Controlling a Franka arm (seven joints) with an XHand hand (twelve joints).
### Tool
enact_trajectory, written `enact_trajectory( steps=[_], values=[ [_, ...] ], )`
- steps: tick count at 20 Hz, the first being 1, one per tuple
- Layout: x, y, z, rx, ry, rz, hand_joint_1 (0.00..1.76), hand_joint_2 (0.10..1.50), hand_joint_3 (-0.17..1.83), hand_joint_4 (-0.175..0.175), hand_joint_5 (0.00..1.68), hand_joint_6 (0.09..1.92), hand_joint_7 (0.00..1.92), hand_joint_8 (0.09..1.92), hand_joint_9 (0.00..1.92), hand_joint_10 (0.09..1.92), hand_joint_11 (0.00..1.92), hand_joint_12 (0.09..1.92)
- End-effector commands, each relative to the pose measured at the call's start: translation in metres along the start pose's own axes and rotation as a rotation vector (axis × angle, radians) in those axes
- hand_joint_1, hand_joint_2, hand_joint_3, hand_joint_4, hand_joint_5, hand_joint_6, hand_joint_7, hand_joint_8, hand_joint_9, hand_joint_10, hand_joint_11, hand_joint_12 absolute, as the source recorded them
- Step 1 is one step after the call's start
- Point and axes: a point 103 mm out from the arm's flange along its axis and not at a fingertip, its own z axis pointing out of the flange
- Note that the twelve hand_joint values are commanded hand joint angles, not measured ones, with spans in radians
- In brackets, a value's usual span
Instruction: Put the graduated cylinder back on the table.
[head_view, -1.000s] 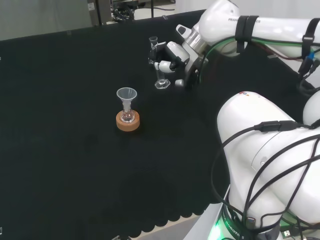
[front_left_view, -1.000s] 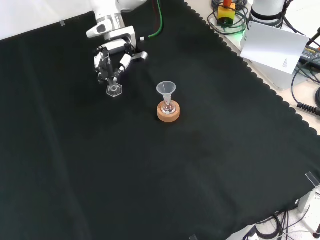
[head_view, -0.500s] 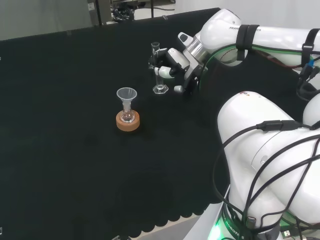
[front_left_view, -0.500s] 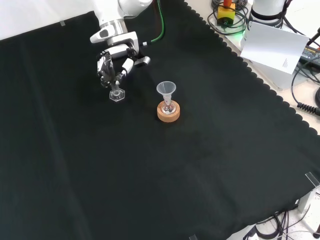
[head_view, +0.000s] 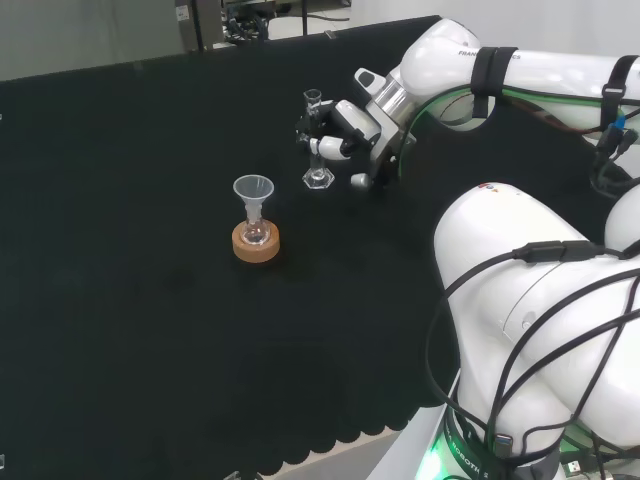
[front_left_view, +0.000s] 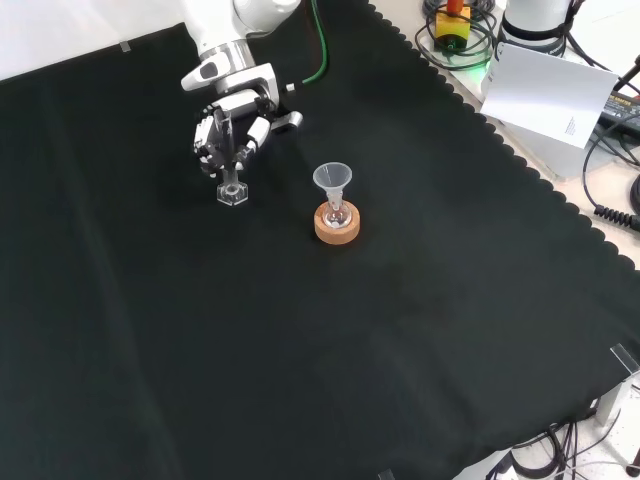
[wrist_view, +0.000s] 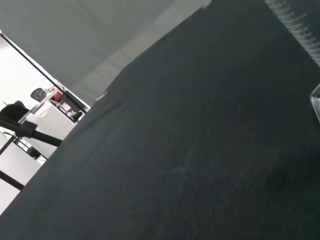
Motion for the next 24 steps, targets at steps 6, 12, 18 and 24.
enact_trajectory(
  steps=[6,12,18,24],
  values=[
    [0.008,0.001,-0.007,0.113,-0.012,0.033,0.97,1.05,-0.16,-0.045,0.54,0.55,0.48,0.65,0.89,0.09,0.45,1.24],
    [0.020,0.005,-0.029,0.098,-0.038,0.039,0.90,1.01,-0.17,-0.066,0.34,0.32,0.23,0.69,0.67,0.09,0.17,1.36],
    [0.035,-0.001,-0.055,0.074,-0.069,0.020,0.87,0.97,-0.17,-0.071,0.33,0.23,0.16,0.69,0.62,0.09,0.12,1.37],
    [0.058,-0.010,-0.086,0.026,-0.112,-0.016,0.83,0.93,-0.17,-0.075,0.30,0.17,0.11,0.69,0.58,0.09,0.09,1.39]
  ],
)
